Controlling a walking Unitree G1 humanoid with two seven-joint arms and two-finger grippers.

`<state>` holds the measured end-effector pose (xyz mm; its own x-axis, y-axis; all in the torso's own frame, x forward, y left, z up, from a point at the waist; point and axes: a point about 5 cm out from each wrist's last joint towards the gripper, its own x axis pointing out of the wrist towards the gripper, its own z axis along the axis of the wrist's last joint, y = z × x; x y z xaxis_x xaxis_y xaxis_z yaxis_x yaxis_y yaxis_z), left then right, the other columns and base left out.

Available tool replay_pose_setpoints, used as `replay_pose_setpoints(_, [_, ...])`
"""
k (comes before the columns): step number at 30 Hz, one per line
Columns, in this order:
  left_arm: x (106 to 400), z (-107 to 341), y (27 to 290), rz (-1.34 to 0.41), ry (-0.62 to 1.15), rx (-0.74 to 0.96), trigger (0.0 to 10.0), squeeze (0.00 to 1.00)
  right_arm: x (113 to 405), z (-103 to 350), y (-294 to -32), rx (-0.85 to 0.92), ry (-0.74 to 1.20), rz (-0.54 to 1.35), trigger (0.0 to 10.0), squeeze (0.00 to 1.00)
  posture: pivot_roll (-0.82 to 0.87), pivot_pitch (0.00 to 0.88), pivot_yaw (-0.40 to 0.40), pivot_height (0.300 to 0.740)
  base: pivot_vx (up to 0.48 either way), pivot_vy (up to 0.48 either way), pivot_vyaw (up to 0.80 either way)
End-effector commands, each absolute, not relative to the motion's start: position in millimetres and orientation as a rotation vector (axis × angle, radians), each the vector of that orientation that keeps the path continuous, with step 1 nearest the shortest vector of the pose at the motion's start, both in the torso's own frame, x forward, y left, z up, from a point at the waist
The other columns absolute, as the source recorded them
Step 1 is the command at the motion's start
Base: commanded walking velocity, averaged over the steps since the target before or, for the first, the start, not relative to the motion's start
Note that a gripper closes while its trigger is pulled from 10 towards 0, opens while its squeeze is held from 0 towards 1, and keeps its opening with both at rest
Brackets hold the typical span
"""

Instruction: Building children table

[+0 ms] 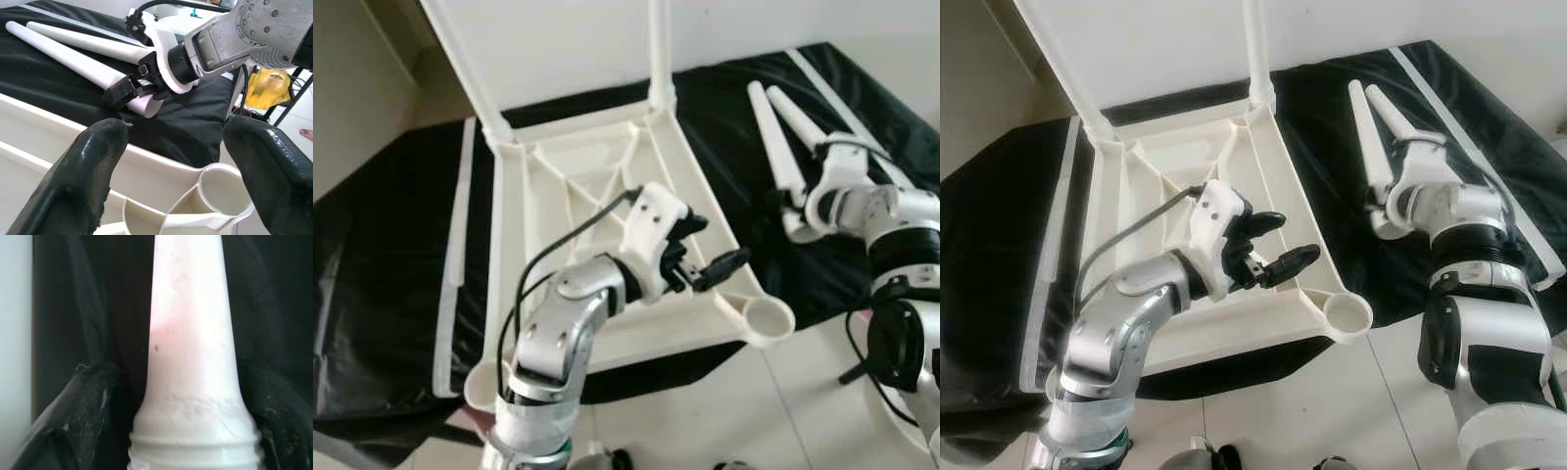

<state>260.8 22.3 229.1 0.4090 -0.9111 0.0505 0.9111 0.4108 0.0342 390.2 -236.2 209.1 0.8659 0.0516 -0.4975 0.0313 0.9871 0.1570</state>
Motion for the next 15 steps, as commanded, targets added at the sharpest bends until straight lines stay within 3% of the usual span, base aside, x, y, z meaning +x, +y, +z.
replay_pose_setpoints(1, [262.1,229.5,25.2,-1.105,-0.059,-0.001,10.0,0.0,387.8,198.0,-228.2,0.185,0.601,0.056,10.0,0.0,0.02,0.142,0.126,0.74,0.0,0.0,0.0])
replay_pose_setpoints(6, [266.3,234.0,24.8,-1.088,-0.067,-0.014,10.0,0.0,383.1,195.9,-229.3,0.258,0.687,0.107,10.0,0.0,0.0,0.131,0.119,0.74,0.0,0.0,0.0])
replay_pose_setpoints(7, [267.6,235.5,24.6,-1.083,-0.068,-0.021,10.0,0.0,382.0,197.2,-231.7,0.268,0.706,0.114,8.7,0.0,0.0,0.127,0.115,0.74,0.0,0.0,0.0])
replay_pose_setpoints(9, [268.0,235.5,23.7,-1.083,-0.068,-0.022,10.0,0.0,381.6,197.4,-233.0,0.27,0.71,0.115,8.7,0.0,-0.01,0.123,0.114,0.74,0.0,0.0,0.0])
replay_pose_setpoints(10, [268.4,235.7,23.2,-1.081,-0.069,-0.022,10.0,0.0,381.4,198.4,-234.0,0.272,0.711,0.114,2.3,0.0,-0.01,0.12,0.112,0.74,0.0,0.0,0.0])
replay_pose_setpoints(11, [268.8,235.8,22.4,-1.08,-0.07,-0.023,10.0,0.0,381.2,199.0,-235.1,0.273,0.712,0.113,2.3,0.0,-0.01,0.119,0.109,0.74,0.0,0.0,0.0])
replay_pose_setpoints(12, [269.7,236.2,21.8,-1.077,-0.072,-0.026,10.0,0.0,381.3,199.7,-235.5,0.268,0.708,0.114,0.0,0.0,-0.01,0.113,0.105,0.74,0.0,0.0,0.0])
replay_pose_setpoints(15, [270.8,236.7,21.8,-1.071,-0.074,-0.032,10.0,0.0,381.7,200.3,-234.5,0.262,0.703,0.12,0.0,0.0,-0.01,0.109,0.103,0.74,0.0,0.0,0.0])
